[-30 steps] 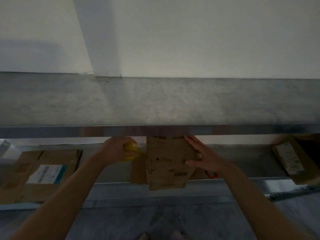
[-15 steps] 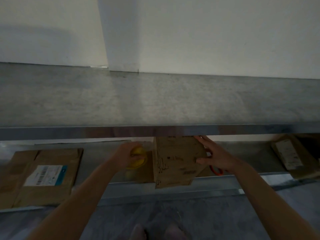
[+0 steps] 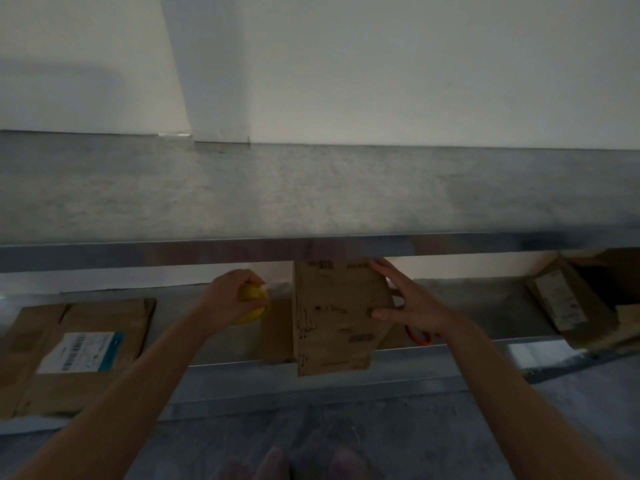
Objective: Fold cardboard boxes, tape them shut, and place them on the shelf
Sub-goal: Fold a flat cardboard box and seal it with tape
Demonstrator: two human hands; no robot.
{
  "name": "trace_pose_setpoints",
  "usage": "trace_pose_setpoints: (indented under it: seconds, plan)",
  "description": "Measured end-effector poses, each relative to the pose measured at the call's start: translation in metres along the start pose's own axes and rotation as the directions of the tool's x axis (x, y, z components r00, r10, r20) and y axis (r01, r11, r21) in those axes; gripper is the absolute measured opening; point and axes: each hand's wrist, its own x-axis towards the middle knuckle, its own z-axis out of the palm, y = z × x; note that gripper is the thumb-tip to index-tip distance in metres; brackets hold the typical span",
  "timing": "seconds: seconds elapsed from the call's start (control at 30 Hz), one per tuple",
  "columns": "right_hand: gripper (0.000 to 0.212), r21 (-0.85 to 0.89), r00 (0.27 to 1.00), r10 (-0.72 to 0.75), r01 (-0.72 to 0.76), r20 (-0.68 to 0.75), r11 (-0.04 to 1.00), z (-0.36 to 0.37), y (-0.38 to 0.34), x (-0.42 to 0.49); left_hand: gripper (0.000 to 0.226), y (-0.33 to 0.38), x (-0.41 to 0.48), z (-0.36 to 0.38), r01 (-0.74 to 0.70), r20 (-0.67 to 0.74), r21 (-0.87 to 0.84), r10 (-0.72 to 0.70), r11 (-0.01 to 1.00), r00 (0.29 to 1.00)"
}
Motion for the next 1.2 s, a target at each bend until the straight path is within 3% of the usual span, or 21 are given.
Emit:
trace_pose_setpoints:
  seconds: [0.2,0.27,0.33,0.4,0.47,0.6,0.77,1.03,1.2]
  plan:
    - [0.081,0.035,0.994,0.063,-0.060,-0.084,0.998,-0.006,0.013,-0.030,0.034,0.017,-0.009,0.009,0.087,-0.039,-0.006,-0.087,0.996,0.995]
    - [0.068,-0.103,0.967,0.152,-0.176,-0.207,0.979,-0.011,0.038,-0.045,0.032,0.024,-0.013,0.011,0.097,-0.033,-0.011,-0.098,0.995,0.995]
    - [0.075,-0.310,0.934,0.194,-0.288,-0.299,0.906,-0.009,0.074,-0.058,0.032,0.032,-0.017,0.014,0.119,-0.026,-0.011,-0.120,0.993,0.992]
    - [0.085,-0.504,0.928,0.245,-0.360,-0.281,0.785,0.001,0.113,-0.064,0.034,0.039,-0.022,0.017,0.152,-0.033,-0.012,-0.152,0.988,0.988]
    - [0.075,-0.574,0.918,0.260,-0.390,-0.299,0.720,0.012,0.138,-0.062,0.035,0.043,-0.026,0.019,0.184,-0.072,-0.020,-0.185,0.983,0.980]
    - [0.056,-0.556,0.880,0.292,-0.465,-0.374,0.689,0.017,0.144,-0.052,0.038,0.049,-0.034,0.022,0.247,-0.126,-0.030,-0.248,0.969,0.960]
    - [0.054,-0.506,0.740,0.419,-0.668,-0.525,0.545,0.005,0.136,-0.037,0.033,0.052,-0.036,0.024,0.273,-0.159,0.021,-0.266,0.962,0.951]
    - [0.044,-0.597,0.732,0.468,-0.678,-0.496,0.429,-0.012,0.127,-0.029,0.032,0.055,-0.033,0.013,0.280,-0.125,0.071,-0.270,0.957,0.955]
    - [0.044,-0.417,0.682,0.488,-0.725,-0.545,0.547,-0.005,0.107,-0.065,0.034,0.052,-0.026,0.003,0.230,-0.042,0.067,-0.228,0.971,0.973]
